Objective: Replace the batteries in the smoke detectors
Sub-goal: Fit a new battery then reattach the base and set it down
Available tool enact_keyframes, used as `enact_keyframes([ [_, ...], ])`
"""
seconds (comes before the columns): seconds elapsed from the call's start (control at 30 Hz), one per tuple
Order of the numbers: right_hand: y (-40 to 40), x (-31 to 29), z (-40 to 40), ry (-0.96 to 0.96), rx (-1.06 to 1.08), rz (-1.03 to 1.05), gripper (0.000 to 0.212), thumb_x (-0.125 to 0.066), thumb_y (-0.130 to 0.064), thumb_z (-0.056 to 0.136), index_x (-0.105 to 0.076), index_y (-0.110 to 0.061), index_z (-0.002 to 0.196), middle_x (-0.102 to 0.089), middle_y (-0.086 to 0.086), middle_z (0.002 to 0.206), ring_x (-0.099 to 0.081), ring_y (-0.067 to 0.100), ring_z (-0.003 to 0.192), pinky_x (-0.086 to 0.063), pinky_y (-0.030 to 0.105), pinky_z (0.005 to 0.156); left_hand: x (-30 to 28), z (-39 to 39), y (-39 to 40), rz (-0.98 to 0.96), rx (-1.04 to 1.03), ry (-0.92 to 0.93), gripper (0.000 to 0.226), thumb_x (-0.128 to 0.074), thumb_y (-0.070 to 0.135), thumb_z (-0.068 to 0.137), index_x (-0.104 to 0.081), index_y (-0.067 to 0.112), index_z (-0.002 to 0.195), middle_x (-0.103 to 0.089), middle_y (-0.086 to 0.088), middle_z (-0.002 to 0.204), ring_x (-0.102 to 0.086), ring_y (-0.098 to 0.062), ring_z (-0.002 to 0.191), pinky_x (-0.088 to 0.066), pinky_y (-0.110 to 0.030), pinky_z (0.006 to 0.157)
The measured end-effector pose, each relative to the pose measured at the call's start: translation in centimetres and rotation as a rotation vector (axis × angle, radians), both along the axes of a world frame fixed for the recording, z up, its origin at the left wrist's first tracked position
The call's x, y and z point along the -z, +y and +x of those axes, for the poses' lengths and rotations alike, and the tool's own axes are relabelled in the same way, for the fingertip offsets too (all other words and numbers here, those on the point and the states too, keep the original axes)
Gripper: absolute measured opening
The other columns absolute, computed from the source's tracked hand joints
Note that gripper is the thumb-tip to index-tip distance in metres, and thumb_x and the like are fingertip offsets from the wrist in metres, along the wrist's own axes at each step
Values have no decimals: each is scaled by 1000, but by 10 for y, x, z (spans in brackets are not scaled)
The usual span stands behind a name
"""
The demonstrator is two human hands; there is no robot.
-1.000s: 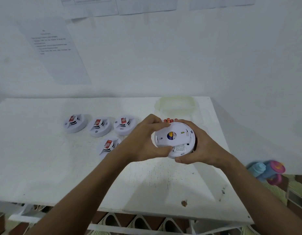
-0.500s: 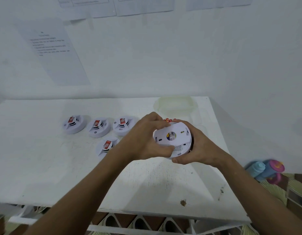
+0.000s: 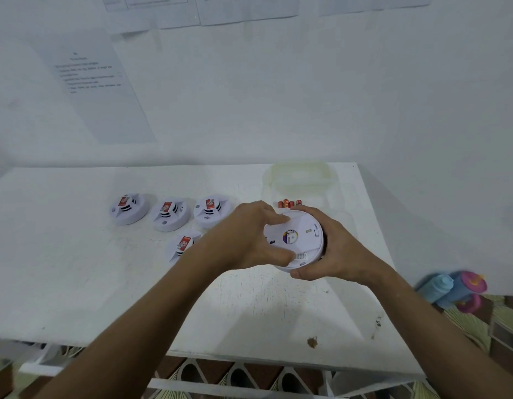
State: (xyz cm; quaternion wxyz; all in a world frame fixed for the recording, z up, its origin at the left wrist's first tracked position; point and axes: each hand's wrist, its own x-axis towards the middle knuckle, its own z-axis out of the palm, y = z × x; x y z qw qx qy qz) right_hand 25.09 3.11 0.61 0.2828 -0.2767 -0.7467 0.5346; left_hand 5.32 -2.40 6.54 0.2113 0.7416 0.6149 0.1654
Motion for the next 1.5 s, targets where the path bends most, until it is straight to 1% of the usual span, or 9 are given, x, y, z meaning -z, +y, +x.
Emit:
enact_keyframes([
  [0.13, 1, 0, 0, -33, -12, -13, 90, -90, -12, 54, -49, -28, 133, -64, -11, 119, -63, 15, 111, -57, 26, 79, -4, -1, 2, -24, 56, 66, 69, -78, 47, 72, -58, 22, 134, -52, 5, 135, -50, -8, 93, -44, -10, 75],
  [0.5, 7, 1, 3, -69, -41, -26, 89, -92, -8, 50, -53, -22, 129, -65, -3, 117, -63, 20, 108, -59, 37, 85, -3, -4, 2, -51, 118, 37, 76, -82, 36, 68, -52, 25, 137, -44, 9, 130, -49, 6, 82, -39, -3, 61],
  [0.67, 9, 0, 5, -44, -54, -34, 89, -91, -5, 51, -53, -23, 129, -64, -6, 119, -62, 17, 110, -58, 34, 85, -1, -6, 2, -69, 113, -48, 76, -82, 29, 70, -49, 26, 139, -43, 10, 126, -52, -3, 90, -39, 2, 67],
  [0.77, 11, -2, 7, -1, -51, -52, 94, -91, -7, 51, -51, -21, 135, -58, -4, 133, -57, 19, 120, -57, 38, 89, 3, -7, -1, -32, 94, -139, 69, -80, 26, 73, -52, 30, 136, -49, 15, 122, -56, -5, 92, -44, -4, 70],
  [0.9, 13, -6, 8, -3, -71, -53, 96, -90, -14, 50, -49, -19, 137, -54, -1, 139, -54, 21, 125, -56, 40, 94, 6, -11, -4, -66, 47, -295, 69, -82, 23, 70, -55, 26, 133, -68, 11, 113, -70, -10, 86, -60, -28, 74],
  [1.03, 14, -5, 7, -27, -81, -37, 94, -89, -8, 52, -51, -20, 136, -57, 0, 135, -56, 20, 123, -55, 42, 95, 2, -7, -5, -33, 91, -276, 56, -82, 14, 69, -65, 20, 122, -65, 18, 107, -65, -3, 92, -59, -24, 75],
  [1.2, 17, -6, 5, -26, -111, -55, 93, -89, -5, 50, -53, -18, 134, -63, 4, 126, -60, 24, 116, -56, 39, 91, 3, -12, 1, -41, 111, -202, 65, -81, 19, 68, -61, 20, 129, -61, 15, 112, -63, -10, 99, -57, -20, 75],
  [1.4, 21, -7, 10, 29, -53, -48, 93, -90, -14, 51, -50, -19, 135, -60, 0, 131, -56, 22, 122, -56, 40, 91, 17, -17, 0, -128, 13, -512, 78, -82, 20, 75, -42, 34, 141, -58, 13, 129, -65, -11, 104, -58, -28, 83],
  [1.5, 22, -9, 12, 35, -44, -42, 92, -90, -9, 53, -49, -19, 134, -59, -2, 133, -54, 21, 125, -55, 40, 93, 22, -24, 0, -152, 8, -476, 90, -84, 20, 73, -35, 28, 148, -57, 12, 132, -66, -11, 103, -58, -30, 84],
])
